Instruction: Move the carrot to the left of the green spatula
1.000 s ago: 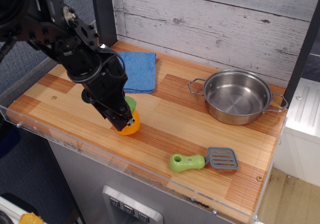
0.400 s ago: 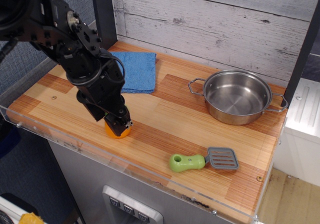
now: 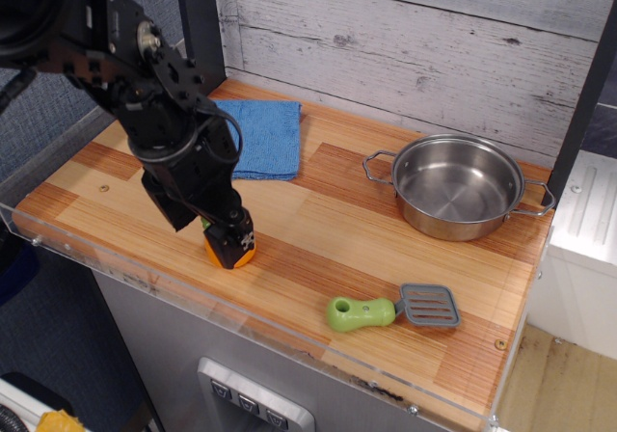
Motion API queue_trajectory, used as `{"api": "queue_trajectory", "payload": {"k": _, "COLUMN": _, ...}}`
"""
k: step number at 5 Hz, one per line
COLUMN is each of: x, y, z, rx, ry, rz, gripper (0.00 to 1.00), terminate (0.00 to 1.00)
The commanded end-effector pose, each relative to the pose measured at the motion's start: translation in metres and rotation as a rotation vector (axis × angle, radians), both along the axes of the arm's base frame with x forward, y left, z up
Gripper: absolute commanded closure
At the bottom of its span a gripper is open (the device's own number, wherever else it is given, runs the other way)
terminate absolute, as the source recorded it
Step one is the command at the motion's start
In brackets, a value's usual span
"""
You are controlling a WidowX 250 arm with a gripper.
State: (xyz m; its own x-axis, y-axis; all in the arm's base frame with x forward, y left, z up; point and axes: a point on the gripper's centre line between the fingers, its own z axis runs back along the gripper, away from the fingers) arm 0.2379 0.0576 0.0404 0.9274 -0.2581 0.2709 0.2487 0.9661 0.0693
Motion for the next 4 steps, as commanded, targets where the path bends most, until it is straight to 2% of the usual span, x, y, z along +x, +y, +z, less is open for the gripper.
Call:
{"api": "queue_trajectory", "payload": {"k": 1, "x": 0.007, "y": 0.007, "z": 0.031, "rx": 0.005, "ry": -0.007, "rz": 0.009, "gripper": 0.0, "terminate": 0.0}}
{"api": "queue_trajectory", "payload": {"k": 2, "x": 0.011, "y": 0.008, "z": 0.061, "rx": 0.009, "ry": -0.022, "rz": 0.018, "gripper": 0.0, "terminate": 0.0}}
{"api": "queue_trajectory", "payload": {"k": 3, "x": 0.019, "y": 0.002, "z": 0.083, "rx": -0.02, "ry": 0.008, "rz": 0.002, "gripper": 0.0, "terminate": 0.0}}
{"api": "queue_trajectory", "payload": {"k": 4, "x": 0.025, "y": 0.0, "z": 0.108, "rx": -0.064, "ry": -0.073, "rz": 0.019, "gripper": 0.0, "terminate": 0.0}}
